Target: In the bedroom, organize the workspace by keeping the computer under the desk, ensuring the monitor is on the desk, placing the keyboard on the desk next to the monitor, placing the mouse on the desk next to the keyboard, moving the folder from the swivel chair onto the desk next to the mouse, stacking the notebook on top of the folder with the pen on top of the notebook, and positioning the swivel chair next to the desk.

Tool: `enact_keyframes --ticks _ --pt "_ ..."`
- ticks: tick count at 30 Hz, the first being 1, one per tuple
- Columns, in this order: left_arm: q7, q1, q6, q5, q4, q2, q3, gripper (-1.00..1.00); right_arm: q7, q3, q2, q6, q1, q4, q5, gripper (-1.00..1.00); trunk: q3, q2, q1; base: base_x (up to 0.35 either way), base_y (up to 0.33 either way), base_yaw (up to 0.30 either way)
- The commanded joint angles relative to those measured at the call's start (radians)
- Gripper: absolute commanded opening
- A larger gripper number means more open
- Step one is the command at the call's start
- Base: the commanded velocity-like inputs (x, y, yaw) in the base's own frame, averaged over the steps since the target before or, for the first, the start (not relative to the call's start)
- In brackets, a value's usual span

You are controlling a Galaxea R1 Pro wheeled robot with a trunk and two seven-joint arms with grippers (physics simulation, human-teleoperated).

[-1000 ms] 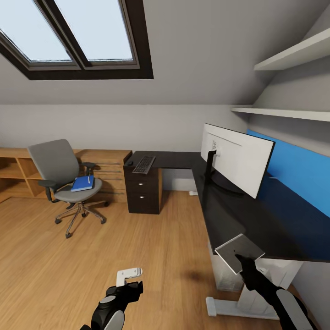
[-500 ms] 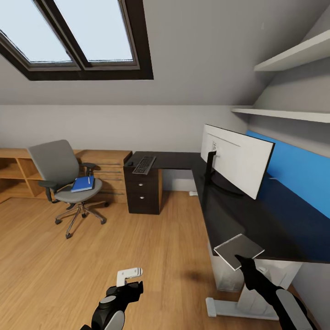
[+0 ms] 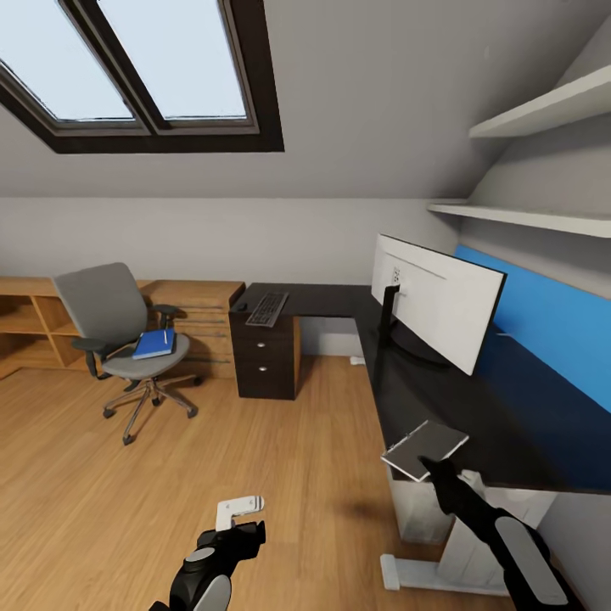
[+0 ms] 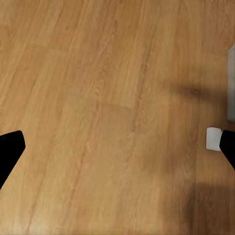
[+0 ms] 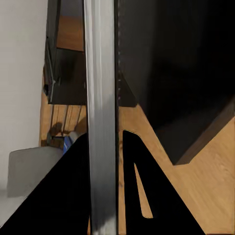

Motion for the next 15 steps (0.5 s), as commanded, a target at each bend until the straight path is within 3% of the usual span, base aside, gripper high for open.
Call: enact_keyframes --ticks 1,7,10,15 --pt "0.009 -0.001 0.001 0.008 -0.001 0.001 -0.003 1.0 0.01 0.008 0.0 0.006 -0.001 -0.003 0.001 -1.0 0.002 0.007 -0.004 0.0 0.0 0.0" --pt "0.009 -0.001 0.001 0.009 0.001 0.001 -0.003 1.0 0.031 0.038 0.0 0.012 -0.001 -0.009 0.002 -1.0 0.021 0.049 -0.027 0.0 0.0 0.0" --pt "0.009 -0.001 0.001 0.01 0.003 0.001 -0.002 1.0 0.035 0.073 0.0 0.013 -0.001 -0.022 0.002 -1.0 0.03 0.07 -0.038 0.0 0.0 0.0" --pt "0.009 -0.001 0.001 0.01 0.003 0.001 -0.001 1.0 0.036 0.09 0.0 0.014 0.0 -0.044 -0.001 -1.0 0.03 0.07 -0.038 0.0 0.0 0.0"
